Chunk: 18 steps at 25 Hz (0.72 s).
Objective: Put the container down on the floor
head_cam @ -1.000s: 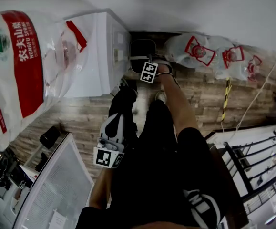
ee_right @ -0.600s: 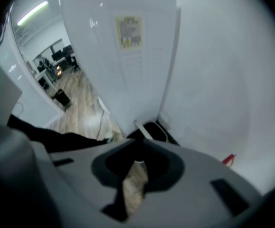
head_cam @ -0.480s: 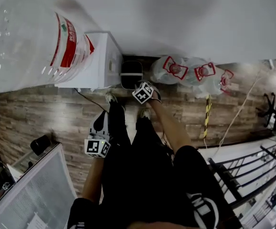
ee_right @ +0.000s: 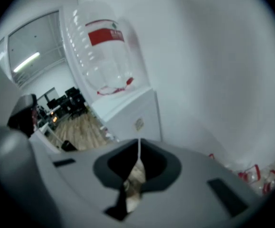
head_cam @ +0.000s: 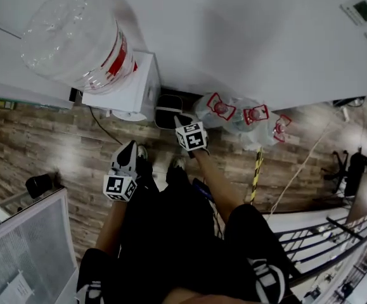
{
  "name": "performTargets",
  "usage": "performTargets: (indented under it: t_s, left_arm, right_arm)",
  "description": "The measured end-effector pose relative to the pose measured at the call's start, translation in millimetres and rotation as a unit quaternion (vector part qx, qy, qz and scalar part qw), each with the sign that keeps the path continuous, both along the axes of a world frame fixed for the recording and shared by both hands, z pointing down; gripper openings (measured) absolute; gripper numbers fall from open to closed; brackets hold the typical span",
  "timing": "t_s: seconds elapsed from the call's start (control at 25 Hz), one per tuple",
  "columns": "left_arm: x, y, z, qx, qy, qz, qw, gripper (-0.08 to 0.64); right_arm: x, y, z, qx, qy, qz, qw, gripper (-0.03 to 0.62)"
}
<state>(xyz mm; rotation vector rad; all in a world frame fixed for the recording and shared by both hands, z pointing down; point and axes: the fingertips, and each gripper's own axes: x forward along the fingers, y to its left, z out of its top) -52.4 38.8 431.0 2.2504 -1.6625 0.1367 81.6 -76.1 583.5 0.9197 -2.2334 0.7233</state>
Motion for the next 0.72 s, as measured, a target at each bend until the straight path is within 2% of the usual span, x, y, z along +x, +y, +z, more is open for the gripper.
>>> performTargets:
  t_s: [0.28,0.48,0.6,0.72]
  left_arm:
    - [-15,-23,-23,0.015,0.006,0.026,0.9995,0.032]
    - [-31,-43,-66,0.055,0.004,0.045,0.9974,0.032]
    - [-37,-51,-89,0.076,0.014,0.051,0.9957,0.032]
    - [-39,-58,-102,0.088,0.023,0.058,0.9942,0.032]
  right_arm:
    - [7,8,-97,0.063,-0.049,0.050,0.996,0.040]
    - [0,20,-159,0.116,-0.084,0.072,0.987,0.040]
    - [-4,27,-182,0.144,-0.096,0.081,0.982,0.040]
    - [-6,31,-189,0.150,-0.098,0.093,0.979,0.040]
